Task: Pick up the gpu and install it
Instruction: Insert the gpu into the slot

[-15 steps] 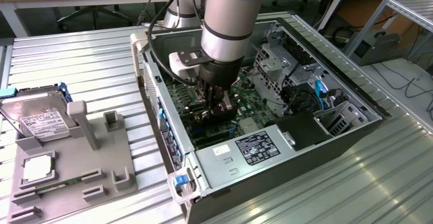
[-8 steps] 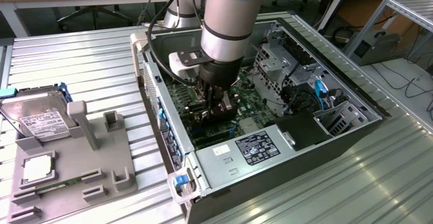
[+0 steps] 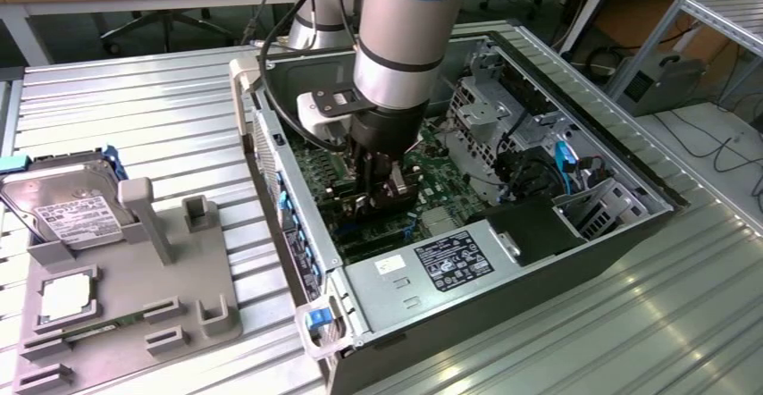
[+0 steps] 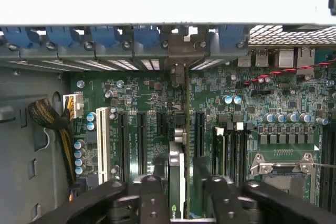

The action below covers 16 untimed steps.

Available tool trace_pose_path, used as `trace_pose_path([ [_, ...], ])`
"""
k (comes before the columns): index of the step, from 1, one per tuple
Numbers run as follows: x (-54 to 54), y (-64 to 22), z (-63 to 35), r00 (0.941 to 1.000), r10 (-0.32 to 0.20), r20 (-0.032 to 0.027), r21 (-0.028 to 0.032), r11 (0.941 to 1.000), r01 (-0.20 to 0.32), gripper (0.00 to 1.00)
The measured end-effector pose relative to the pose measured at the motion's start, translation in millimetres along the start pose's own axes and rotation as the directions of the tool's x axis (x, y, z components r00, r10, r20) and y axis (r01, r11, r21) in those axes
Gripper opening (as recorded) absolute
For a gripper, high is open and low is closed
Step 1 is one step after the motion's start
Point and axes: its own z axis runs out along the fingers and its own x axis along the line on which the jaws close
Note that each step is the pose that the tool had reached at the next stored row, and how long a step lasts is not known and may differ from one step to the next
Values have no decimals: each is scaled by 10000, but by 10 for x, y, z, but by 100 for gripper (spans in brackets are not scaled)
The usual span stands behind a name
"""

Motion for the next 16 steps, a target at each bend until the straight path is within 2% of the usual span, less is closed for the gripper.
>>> trace_pose_path([
  [1,0,-1,0,10000,-1,-1,0,10000,1,40],
  [8,0,-1,-1,10000,-1,-1,-1,10000,1,41],
  [12,0,-1,-1,10000,-1,-1,-1,10000,1,65],
  [13,0,-1,-2,10000,-1,-1,-1,10000,1,65],
  [16,-3,-1,-109,10000,-2,-1,-1,10000,2,65],
])
